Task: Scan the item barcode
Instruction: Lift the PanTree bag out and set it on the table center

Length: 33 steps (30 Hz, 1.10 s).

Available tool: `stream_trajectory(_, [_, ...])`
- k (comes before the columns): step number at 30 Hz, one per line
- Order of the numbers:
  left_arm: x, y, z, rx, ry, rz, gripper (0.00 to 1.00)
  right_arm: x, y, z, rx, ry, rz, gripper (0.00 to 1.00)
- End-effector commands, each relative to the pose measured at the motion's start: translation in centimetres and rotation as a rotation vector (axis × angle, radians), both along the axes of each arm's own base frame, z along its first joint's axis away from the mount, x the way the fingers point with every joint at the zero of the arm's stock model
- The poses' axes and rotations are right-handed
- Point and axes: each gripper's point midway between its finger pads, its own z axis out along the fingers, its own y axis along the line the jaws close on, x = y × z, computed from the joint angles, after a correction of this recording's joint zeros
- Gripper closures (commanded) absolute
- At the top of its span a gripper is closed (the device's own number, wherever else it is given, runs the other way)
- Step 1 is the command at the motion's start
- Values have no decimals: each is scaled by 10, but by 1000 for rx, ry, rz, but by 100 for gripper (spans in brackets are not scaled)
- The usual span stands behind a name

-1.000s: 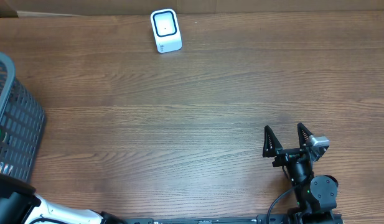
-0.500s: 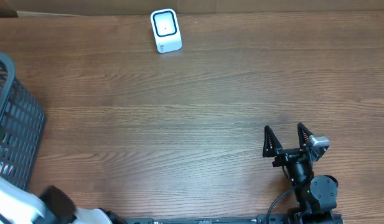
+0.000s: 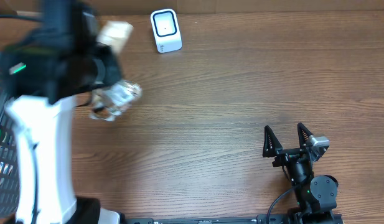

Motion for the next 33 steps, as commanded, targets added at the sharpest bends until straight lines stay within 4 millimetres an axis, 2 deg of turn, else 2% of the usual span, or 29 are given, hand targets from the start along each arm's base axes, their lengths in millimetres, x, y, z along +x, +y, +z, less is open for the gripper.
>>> stream_trajectory(1, [3, -17, -40, 78, 103, -62, 95, 0, -1, -1, 3, -5, -5, 0])
stream_trajectory(6, [9, -55, -102, 91, 207, -130, 96, 0, -1, -1, 3, -5, -5, 0])
stream_trajectory(8, [9, -76, -128, 71, 240, -175, 96, 0, -1, -1, 3, -6, -5, 0])
stream_trajectory(13, [0, -114, -177, 61, 316, -243, 94, 0, -1, -1, 3, -6, -5, 0])
stream_trajectory(20, [-21, -146, -232, 108, 419, -283, 93, 0, -1, -1, 3, -5, -5, 0])
stream_trajectory(21, [-23, -148, -237, 113, 428, -287, 92, 0, -1, -1, 3, -6, -5, 0])
stream_trajectory(22, [-25, -151, -240, 119, 436, -295, 85, 0, -1, -1, 3, -5, -5, 0])
stream_trajectory(24, [-27, -154, -241, 123, 438, -304, 62, 0, -1, -1, 3, -6, -5, 0])
stream_trajectory(25, [-26, -154, -241, 122, 436, -305, 43, 0, -1, -1, 3, -6, -5, 0])
stream_trajectory(26, [-25, -155, -239, 119, 429, -305, 28, 0, -1, -1, 3, -5, -5, 0])
stream_trajectory(27, [-21, -155, -236, 115, 418, -301, 19, 0, -1, -1, 3, -5, -5, 0])
stream_trajectory(28, [-18, -154, -232, 111, 407, -296, 15, 0, -1, -1, 3, -5, -5, 0])
stream_trajectory(30, [-7, -152, -217, 104, 373, -280, 15, 0, -1, -1, 3, -6, -5, 0])
stream_trajectory(33, [15, -138, -175, 103, 284, -234, 15, 0, -1, -1, 3, -5, -5, 0])
